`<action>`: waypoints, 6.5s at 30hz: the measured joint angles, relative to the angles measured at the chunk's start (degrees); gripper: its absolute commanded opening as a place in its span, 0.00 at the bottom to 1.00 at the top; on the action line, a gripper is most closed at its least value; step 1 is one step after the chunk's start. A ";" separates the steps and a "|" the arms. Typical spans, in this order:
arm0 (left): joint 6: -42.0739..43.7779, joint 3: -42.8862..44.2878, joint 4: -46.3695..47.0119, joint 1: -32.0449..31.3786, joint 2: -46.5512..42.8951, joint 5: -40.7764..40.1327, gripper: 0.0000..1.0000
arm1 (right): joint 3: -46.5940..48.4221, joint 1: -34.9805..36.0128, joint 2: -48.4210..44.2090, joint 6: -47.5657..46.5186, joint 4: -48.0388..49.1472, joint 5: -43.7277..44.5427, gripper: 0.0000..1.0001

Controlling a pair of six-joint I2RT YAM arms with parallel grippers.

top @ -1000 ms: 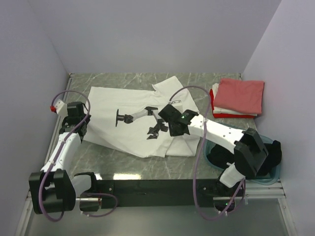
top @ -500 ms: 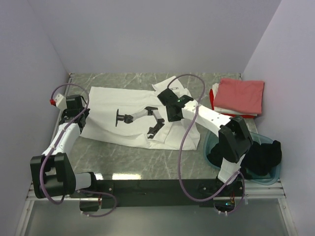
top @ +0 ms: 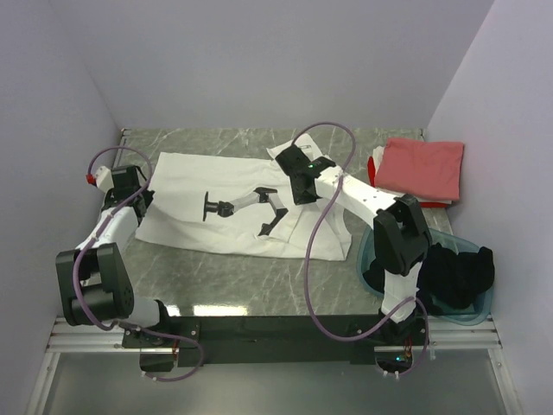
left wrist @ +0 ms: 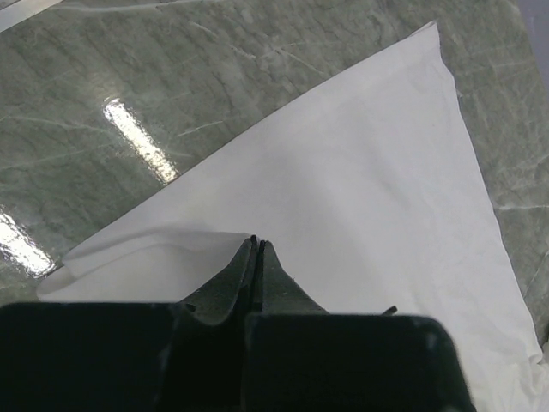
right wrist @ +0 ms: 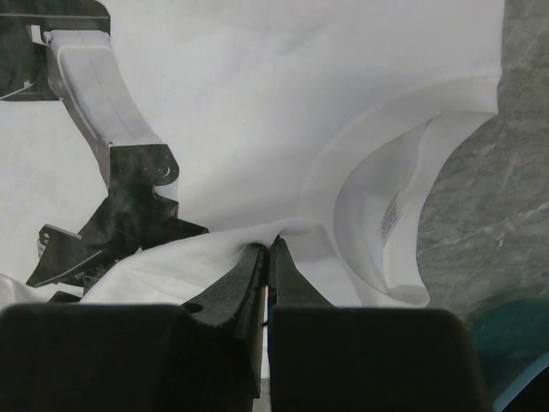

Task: Fold and stack the t-shirts
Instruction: Fold the tshirt

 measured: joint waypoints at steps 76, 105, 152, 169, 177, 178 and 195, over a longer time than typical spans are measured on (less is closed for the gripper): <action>2.75 2.69 2.56 6.49 12.35 5.33 0.35 | -4.46 -4.55 -4.66 0.46 -2.16 2.51 0.00; 1.36 -10.97 5.51 -15.43 -15.26 -1.11 0.94 | 11.54 -6.84 10.82 -2.03 -3.63 0.07 0.54; -3.61 -14.16 20.68 -38.99 3.52 2.16 0.96 | -10.93 -1.14 2.73 -2.21 14.56 -24.59 0.49; -4.26 -16.46 22.86 -38.99 3.23 1.55 0.96 | 3.26 -1.14 8.87 -5.84 8.59 -22.82 0.00; -4.48 -17.33 21.88 -38.99 1.64 1.14 0.96 | 21.09 -1.14 17.99 -10.10 2.14 -16.90 0.58; -4.48 -17.38 21.57 -38.99 1.31 1.07 0.96 | 21.40 -1.14 18.47 -10.23 1.92 -16.00 0.60; -1.99 -15.17 7.26 -31.32 -13.86 -5.16 0.99 | -8.20 -1.36 -2.40 -4.13 9.11 -12.07 0.64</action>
